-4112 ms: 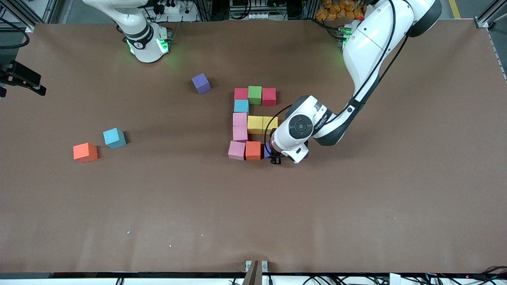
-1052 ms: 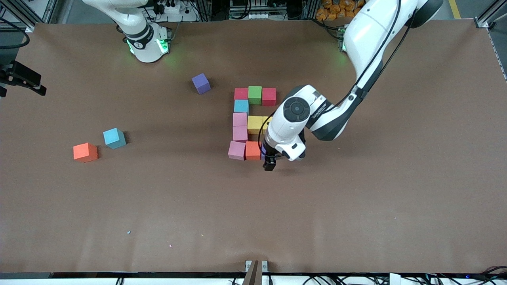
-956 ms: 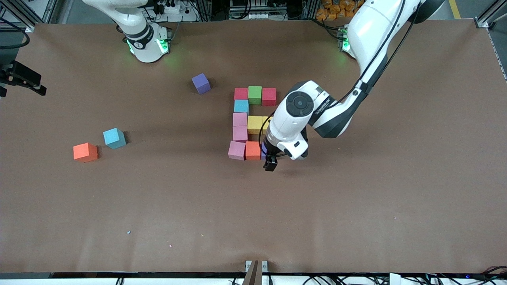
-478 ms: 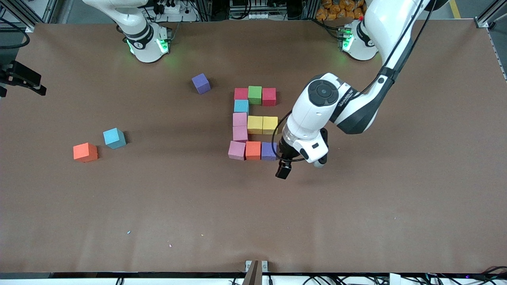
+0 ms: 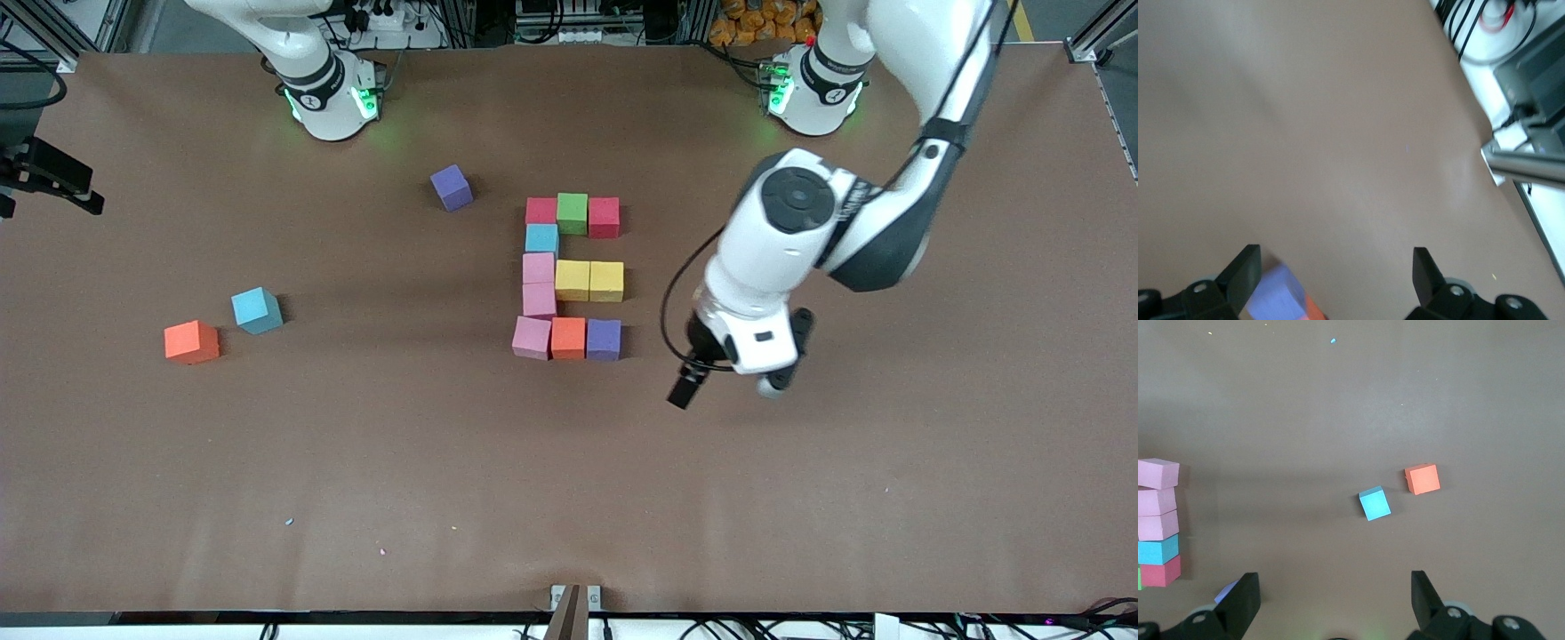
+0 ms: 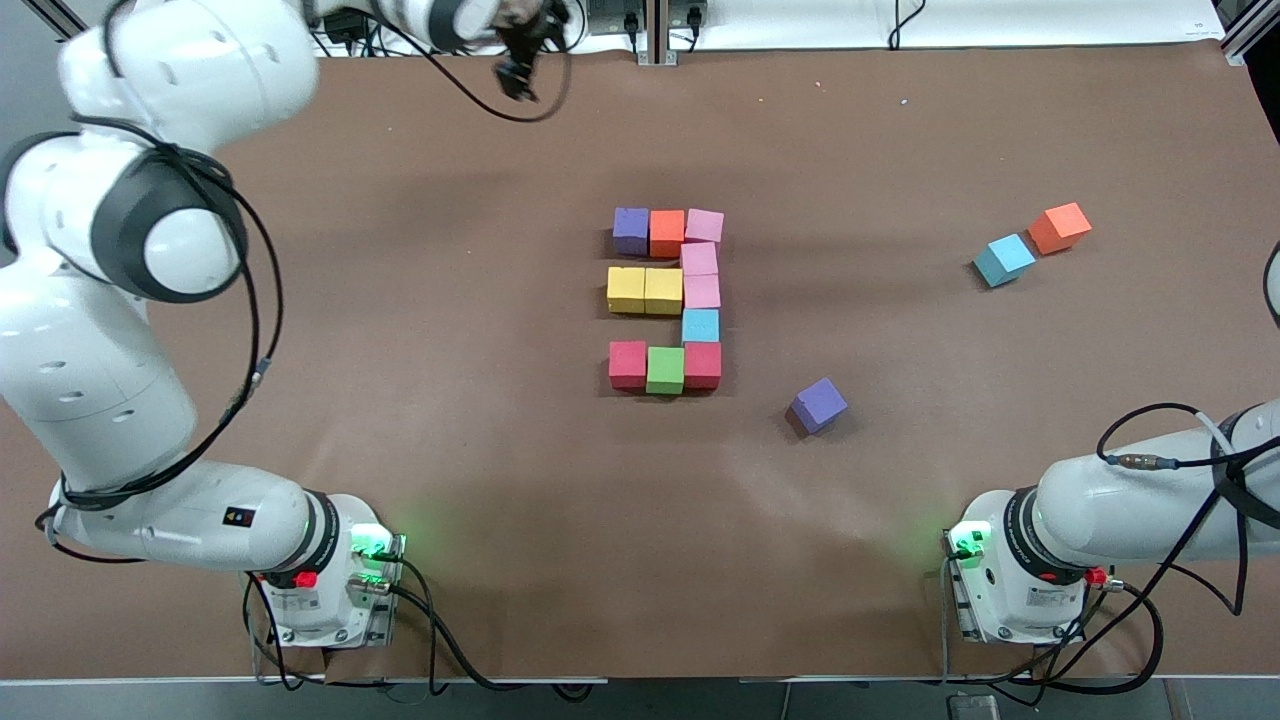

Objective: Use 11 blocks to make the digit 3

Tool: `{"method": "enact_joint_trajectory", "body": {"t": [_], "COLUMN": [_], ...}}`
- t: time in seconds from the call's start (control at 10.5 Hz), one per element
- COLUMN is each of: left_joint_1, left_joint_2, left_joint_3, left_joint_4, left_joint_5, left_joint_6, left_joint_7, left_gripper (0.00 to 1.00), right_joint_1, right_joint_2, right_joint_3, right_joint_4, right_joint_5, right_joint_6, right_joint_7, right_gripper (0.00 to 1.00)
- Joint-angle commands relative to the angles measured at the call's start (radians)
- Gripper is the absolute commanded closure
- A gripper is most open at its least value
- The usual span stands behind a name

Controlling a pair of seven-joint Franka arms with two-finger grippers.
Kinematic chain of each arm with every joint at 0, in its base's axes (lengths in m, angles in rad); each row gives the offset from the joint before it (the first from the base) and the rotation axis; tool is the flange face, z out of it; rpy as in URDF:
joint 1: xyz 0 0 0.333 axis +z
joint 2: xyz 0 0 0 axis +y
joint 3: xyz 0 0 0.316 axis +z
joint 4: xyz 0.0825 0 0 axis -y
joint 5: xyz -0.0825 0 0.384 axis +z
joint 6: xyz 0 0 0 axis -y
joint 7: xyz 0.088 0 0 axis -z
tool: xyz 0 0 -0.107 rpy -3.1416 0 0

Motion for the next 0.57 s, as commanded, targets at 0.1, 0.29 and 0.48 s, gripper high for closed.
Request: {"method": "enact_joint_trajectory", "body": {"t": [0.1,0.29,0.48], "left_joint_1": [0.102,0.116,0.115], "left_joint_2": [-0.146,-0.245,-0.327], "left_joint_3": [0.041,0.168,0.255], "left_joint_4": [-0.032,-0.026,-0.03], "left_joint_5": [-0.165,-0.286,-0.286], "left_joint_6": [-0.165,-0.367,-0.487], "left_joint_7": [0.481,0.936,1.119], "left_gripper": [0.0,0.0,0.0], "right_joint_1": [-0.007,-0.007,-0.005], "right_joint_2": [-0.008,-0.008,-0.008], "right_joint_3": [0.002,0.002,0.002], "right_joint_4": [-0.006,-0.006,-0.006], "right_joint_5": [0.011,0.009,0.009], "right_joint_6": [-0.005,-0.005,-0.005], "right_joint_7": [-0.002,-0.002,-0.002], "right_gripper": [0.0,0.0,0.0]}}
